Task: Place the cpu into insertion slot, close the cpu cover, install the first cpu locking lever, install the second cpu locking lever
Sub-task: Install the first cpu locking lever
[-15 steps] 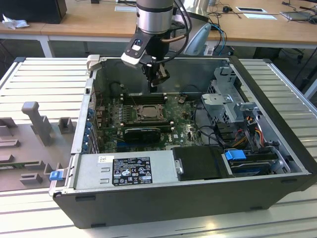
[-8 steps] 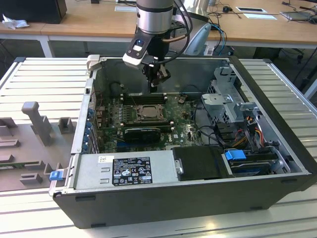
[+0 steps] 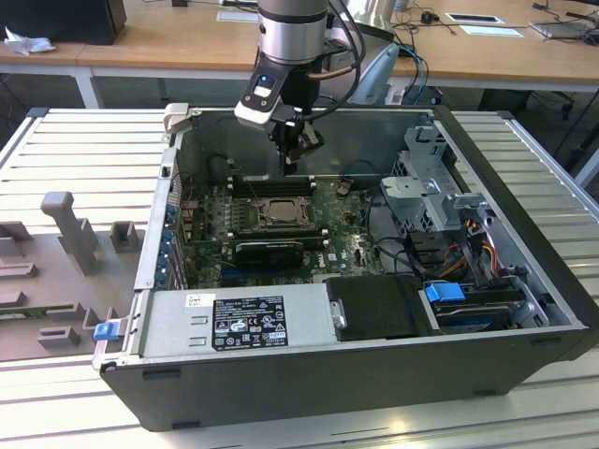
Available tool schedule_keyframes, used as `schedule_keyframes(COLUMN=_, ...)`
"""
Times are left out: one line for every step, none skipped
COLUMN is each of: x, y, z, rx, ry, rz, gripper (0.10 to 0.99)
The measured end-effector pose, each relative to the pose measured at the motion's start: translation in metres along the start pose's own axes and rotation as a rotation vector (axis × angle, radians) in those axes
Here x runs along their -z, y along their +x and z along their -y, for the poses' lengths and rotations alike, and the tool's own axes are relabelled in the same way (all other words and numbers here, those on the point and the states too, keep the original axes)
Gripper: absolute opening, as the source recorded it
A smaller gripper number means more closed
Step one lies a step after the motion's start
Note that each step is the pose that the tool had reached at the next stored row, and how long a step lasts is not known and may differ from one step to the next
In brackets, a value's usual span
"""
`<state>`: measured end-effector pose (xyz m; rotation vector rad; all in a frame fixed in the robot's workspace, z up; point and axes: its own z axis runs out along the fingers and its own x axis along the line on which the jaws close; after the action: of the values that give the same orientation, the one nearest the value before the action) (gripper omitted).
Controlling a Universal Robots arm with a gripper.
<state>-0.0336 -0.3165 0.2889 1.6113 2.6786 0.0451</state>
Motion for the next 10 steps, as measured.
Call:
schedule_keyframes(x=0.0000, y=0.0000, z=0.0000, rx=0.004, ry=0.000, rz=-0.0001, gripper=0.106)
schedule_keyframes(x=0.0000, y=0.0000, z=0.0000, rx=0.009, ry=0.000, rz=-0.0003, gripper=0.106)
schedule_keyframes(x=0.0000, y=0.0000, z=0.0000, rx=0.013, ry=0.000, rz=-0.0004, gripper=0.106)
schedule_keyframes(x=0.0000, y=0.0000, z=0.0000, rx=0.019, ry=0.000, rz=-0.0006, gripper=0.106)
schedule_keyframes(x=0.0000, y=0.0000, z=0.0000, rx=0.025, ry=0.000, rz=-0.0008, gripper=0.106)
schedule_keyframes(x=0.0000, y=0.0000, z=0.0000, rx=0.028, ry=0.000, rz=-0.0009, gripper=0.106)
schedule_keyframes(x=0.0000, y=0.0000, z=0.0000, rx=0.031, ry=0.000, rz=-0.0009, gripper=0.106)
schedule_keyframes(x=0.0000, y=0.0000, z=0.0000, rx=0.035, ry=0.000, rz=-0.0012, gripper=0.106)
schedule_keyframes(x=0.0000, y=0.0000, z=0.0000, rx=0.038, ry=0.000, rz=-0.0012, gripper=0.106)
schedule_keyframes(x=0.0000, y=0.0000, z=0.0000, rx=0.046, ry=0.000, rz=-0.0015, gripper=0.106)
